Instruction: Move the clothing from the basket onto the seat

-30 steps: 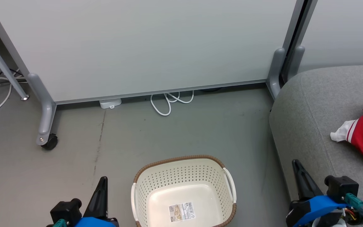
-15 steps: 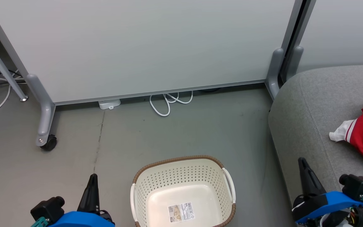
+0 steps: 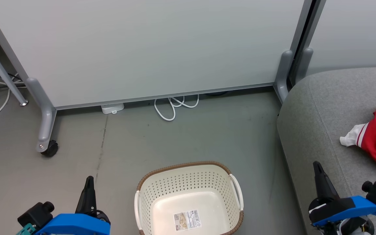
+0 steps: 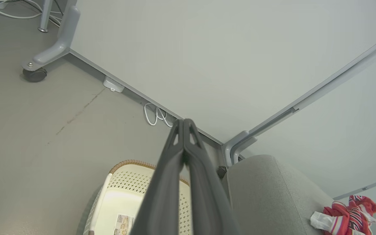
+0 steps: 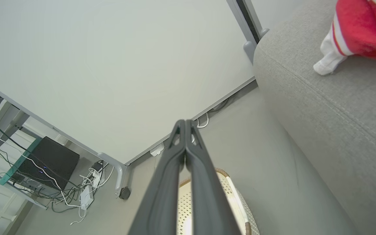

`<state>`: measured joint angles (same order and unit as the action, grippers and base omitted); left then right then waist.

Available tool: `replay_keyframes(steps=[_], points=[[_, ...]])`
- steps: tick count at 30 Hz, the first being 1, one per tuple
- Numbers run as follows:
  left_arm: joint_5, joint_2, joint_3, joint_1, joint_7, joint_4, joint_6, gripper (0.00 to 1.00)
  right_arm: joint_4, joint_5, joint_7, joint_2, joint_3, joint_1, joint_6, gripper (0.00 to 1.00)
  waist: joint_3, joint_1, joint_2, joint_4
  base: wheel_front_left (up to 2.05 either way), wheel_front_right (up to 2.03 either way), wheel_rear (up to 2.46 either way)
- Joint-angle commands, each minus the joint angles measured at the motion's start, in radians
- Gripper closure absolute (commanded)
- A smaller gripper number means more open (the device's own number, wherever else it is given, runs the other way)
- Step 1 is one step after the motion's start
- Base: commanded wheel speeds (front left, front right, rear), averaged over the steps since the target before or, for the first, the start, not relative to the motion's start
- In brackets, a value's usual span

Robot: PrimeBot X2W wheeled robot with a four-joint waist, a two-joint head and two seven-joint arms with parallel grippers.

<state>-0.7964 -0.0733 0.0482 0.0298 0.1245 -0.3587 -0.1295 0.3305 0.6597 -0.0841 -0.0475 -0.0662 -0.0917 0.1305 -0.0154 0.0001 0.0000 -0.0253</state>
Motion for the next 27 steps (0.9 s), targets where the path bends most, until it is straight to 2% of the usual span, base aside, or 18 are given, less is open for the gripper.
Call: replay_keyframes(steps=[1, 27], points=[[-0.041, -0.001, -0.011, 0.034, -0.010, 0.020, -0.001, 1.00, -0.020, 0.048, 0.010, -0.003, -0.004, -0.013, 0.000, 1.00, 0.000, 0.0000, 0.0000, 0.001, 0.00, 0.00, 0.00], [-0.318, 0.006, -0.066, 0.053, -0.092, 0.055, -0.001, 1.00, -0.046, 0.372, 0.078, -0.003, -0.020, -0.017, 0.000, 1.00, 0.004, -0.0001, 0.0000, 0.007, 0.00, 0.00, 0.00]])
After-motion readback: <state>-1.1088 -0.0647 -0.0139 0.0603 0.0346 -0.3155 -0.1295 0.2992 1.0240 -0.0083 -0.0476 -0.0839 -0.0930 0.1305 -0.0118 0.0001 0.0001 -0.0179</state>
